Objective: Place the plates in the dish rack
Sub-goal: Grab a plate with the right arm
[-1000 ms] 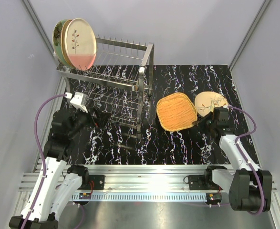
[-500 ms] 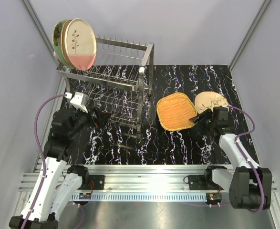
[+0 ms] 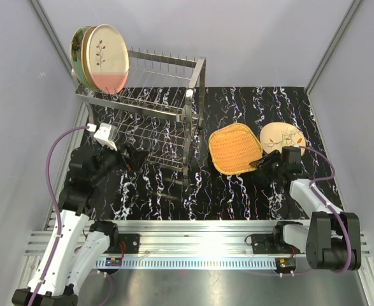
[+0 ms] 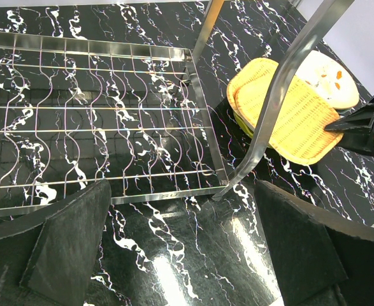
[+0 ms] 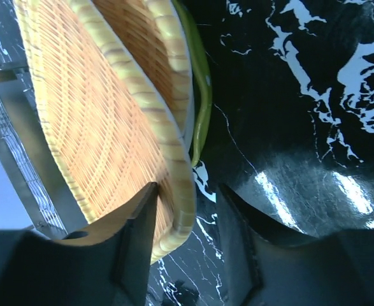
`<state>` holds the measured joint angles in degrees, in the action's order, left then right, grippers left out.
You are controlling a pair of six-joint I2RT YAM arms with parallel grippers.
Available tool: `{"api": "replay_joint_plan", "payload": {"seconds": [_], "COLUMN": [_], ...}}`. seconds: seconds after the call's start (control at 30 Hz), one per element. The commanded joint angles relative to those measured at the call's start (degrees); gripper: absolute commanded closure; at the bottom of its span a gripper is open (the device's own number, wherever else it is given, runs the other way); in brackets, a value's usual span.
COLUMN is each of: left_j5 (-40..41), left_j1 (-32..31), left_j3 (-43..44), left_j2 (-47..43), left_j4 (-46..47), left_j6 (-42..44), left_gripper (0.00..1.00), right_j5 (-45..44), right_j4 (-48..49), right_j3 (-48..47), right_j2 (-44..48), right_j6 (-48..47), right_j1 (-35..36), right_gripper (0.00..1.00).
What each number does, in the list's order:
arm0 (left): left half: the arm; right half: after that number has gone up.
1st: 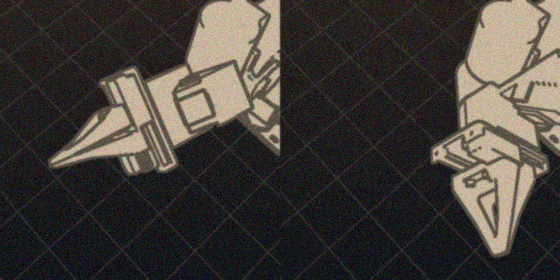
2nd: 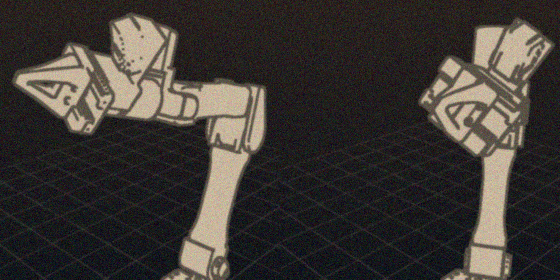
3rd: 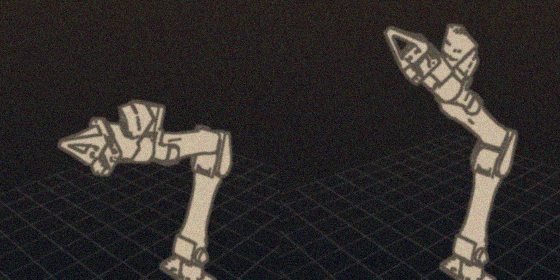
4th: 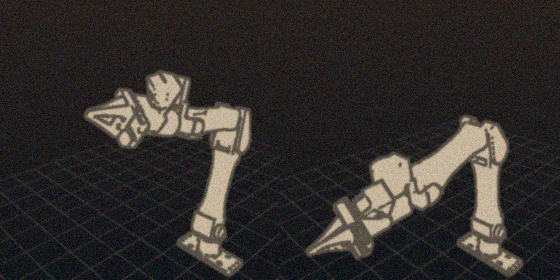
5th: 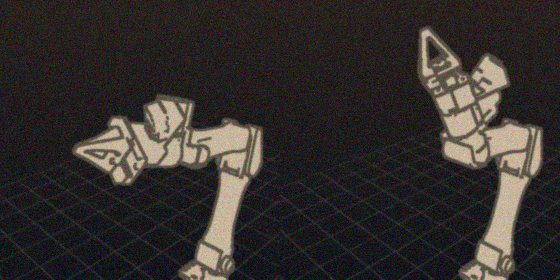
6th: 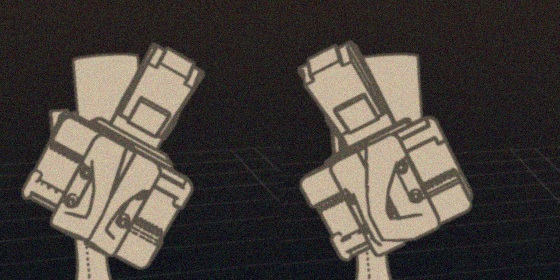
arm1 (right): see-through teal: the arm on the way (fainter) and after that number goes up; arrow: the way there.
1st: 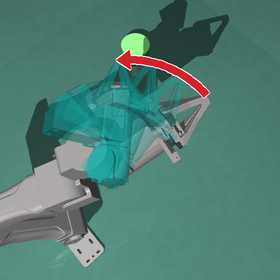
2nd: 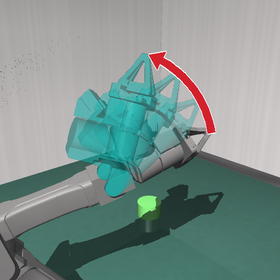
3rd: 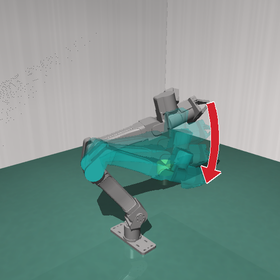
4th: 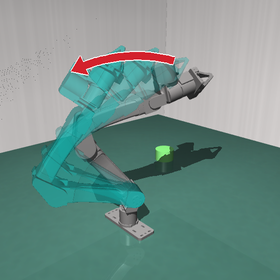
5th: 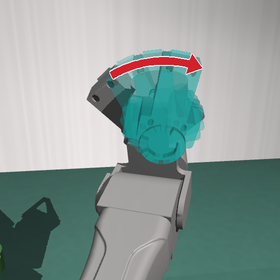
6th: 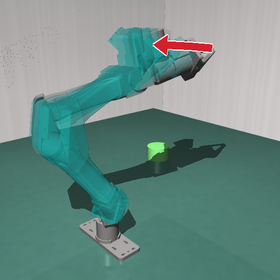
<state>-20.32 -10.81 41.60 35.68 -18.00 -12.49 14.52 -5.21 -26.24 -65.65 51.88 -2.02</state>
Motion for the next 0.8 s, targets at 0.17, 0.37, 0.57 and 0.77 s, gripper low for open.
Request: {"api": "replay_joint_plan", "payload": {"seconds": [0.17, 0.37, 0.57, 0.77], "left_j5": [0.4, 0.6, 2.9, 4.1], "left_j1": [-0.2, -0.3, -0.2, -0.2], "left_j3": [-0.6, -0.5, 0.1, 0.2], "left_j2": [-0.8, -0.8, -0.3, -0.4], "left_j4": [1.6, 1.5, -0.1, -0.5], "left_j6": [0.0, -0.2, -0.9, -1.4], "left_gripper": [0.01, 0.01, 0.01, 0.01], "right_j5": [-1.0, -2.6, -2.2, -2.2], "right_j4": [1.3, -5.0, -11.1, -9.3], "right_j3": [-1.5, -4.4, -7.2, -8.2], "right_j2": [1.5, 5.3, 10.1, 12.9], "right_j6": [1.4, 2.2, 3.7, 6.7], "right_j1": [0.2, 0.2, 0.2, 0.2], "right_gripper": [0.72, 0.84, 0.94, 0.94]}}
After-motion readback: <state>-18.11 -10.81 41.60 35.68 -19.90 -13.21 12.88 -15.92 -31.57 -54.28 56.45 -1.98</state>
